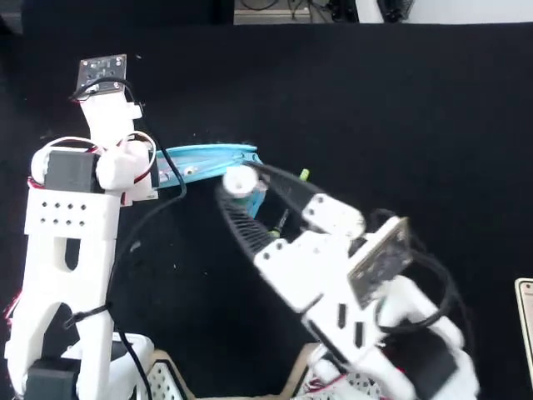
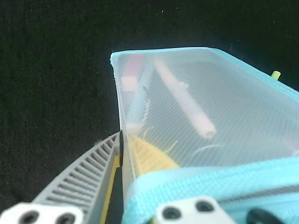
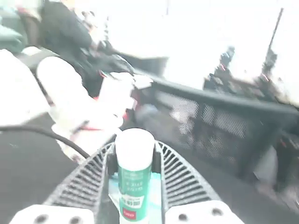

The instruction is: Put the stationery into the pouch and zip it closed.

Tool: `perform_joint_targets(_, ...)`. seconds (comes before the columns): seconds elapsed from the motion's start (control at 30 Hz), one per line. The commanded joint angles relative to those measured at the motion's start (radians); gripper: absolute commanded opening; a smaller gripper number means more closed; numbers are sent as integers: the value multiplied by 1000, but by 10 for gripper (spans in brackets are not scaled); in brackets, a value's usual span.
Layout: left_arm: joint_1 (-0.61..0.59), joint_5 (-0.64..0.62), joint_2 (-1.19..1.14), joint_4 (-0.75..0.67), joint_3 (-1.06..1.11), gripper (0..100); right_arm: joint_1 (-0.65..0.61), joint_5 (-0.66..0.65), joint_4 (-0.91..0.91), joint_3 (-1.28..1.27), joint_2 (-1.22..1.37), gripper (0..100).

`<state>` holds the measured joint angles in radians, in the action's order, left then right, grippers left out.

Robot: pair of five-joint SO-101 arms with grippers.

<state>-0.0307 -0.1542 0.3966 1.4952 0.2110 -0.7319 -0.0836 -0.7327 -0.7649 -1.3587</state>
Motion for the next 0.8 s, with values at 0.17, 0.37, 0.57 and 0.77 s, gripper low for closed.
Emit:
perform_joint_targets(0.17,-1,-9,-3,8,47,30,-35,9,540,-268,-16,11)
perform_joint_targets(0.37,-1,-9,-3,8,47,30,-25,8,574,-326,-12,11)
perform_joint_targets(0.57,1,-9,-3,8,47,30,114,15,715,-380,1,11)
perform_joint_targets(0.77,1,-9,-3,8,47,30,118,15,781,-444,140,11)
